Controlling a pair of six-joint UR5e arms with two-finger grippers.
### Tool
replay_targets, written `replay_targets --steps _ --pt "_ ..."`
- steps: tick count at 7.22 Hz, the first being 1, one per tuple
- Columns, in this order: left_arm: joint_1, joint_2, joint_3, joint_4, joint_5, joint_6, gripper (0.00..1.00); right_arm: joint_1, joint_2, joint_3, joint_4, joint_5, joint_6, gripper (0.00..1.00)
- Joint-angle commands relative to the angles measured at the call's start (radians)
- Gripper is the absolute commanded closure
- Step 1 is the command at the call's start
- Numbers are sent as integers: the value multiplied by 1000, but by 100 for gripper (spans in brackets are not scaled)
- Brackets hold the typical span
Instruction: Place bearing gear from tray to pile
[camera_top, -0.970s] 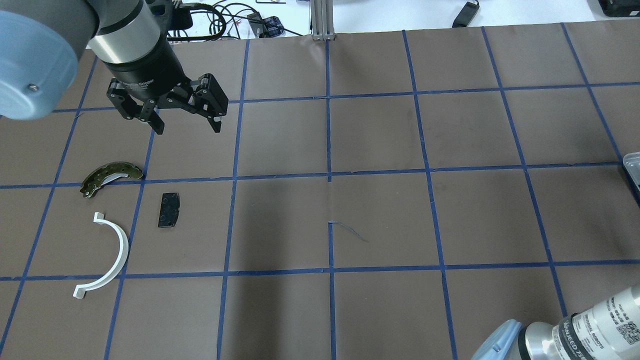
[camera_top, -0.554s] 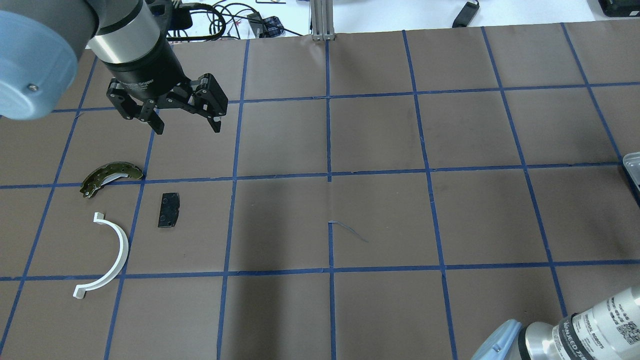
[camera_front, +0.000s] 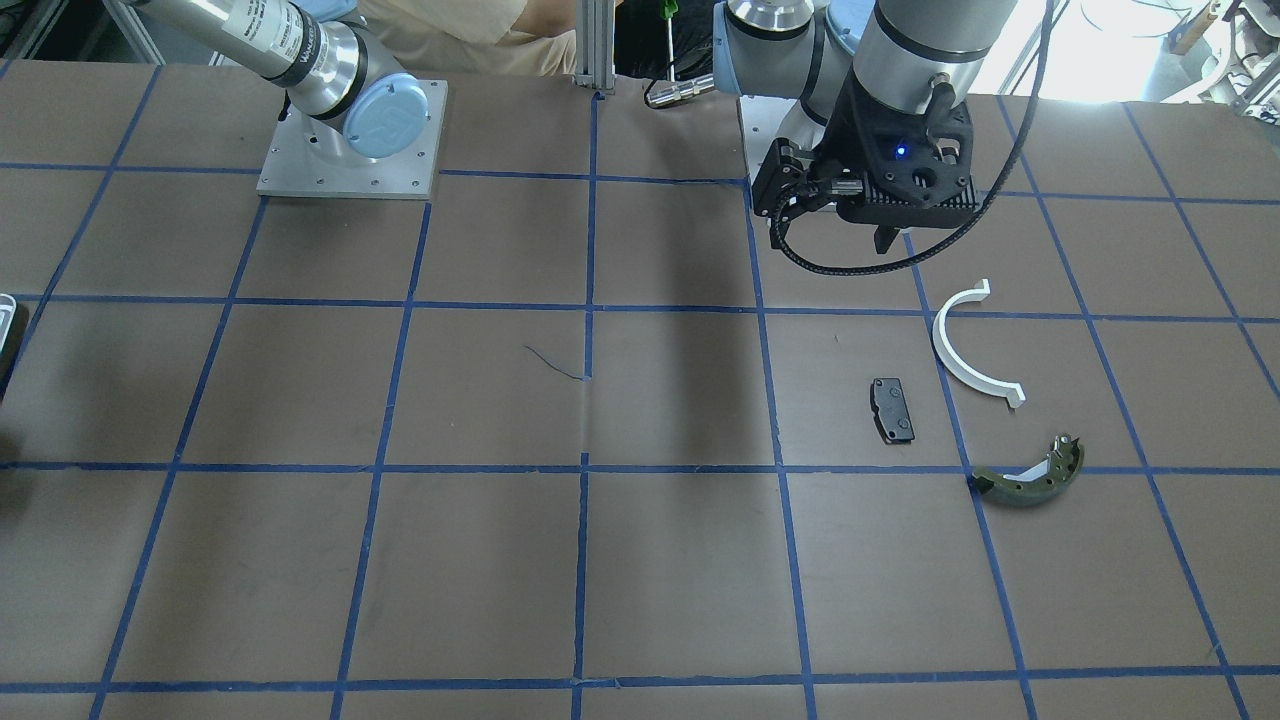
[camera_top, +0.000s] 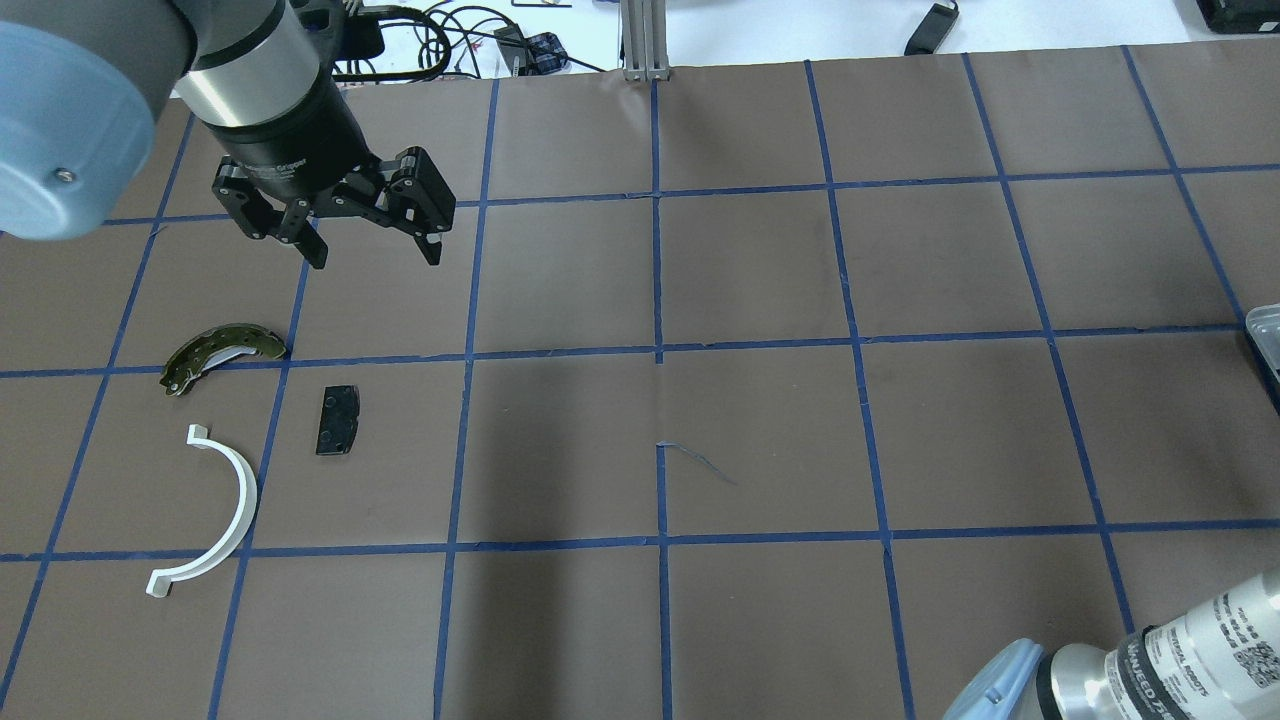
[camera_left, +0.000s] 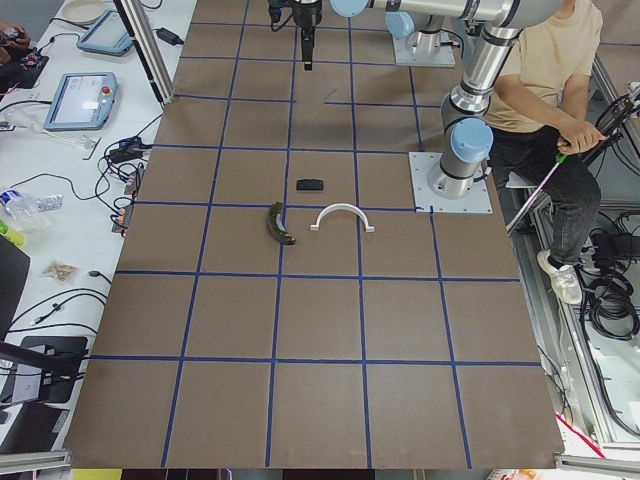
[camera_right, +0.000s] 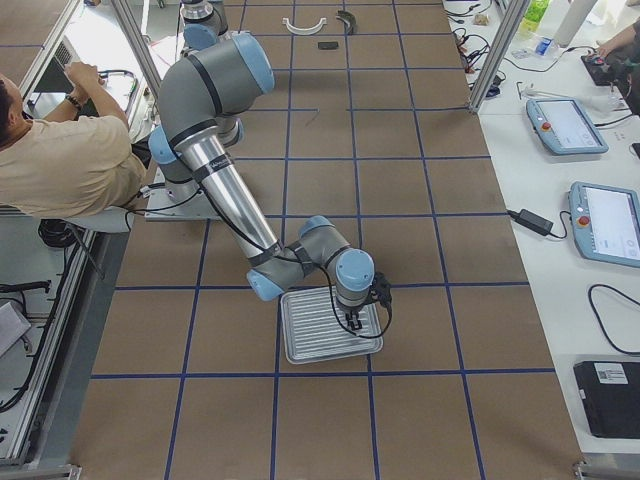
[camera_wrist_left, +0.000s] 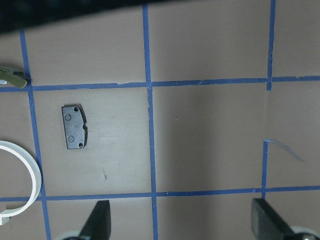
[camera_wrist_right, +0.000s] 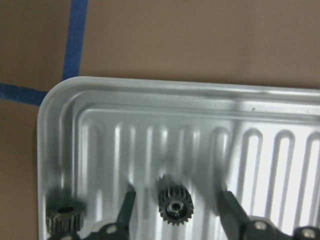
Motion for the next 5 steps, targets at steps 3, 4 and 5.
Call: replay_targets --steps 3,4,5 --pt "-1 1 -2 0 2 0 0 0 0 1 2 -1 0 59" --pt "-1 1 -2 0 2 0 0 0 -1 -1 2 0 0 63" --pt "-1 1 -2 0 0 -2 0 0 -3 -1 2 -1 0 64"
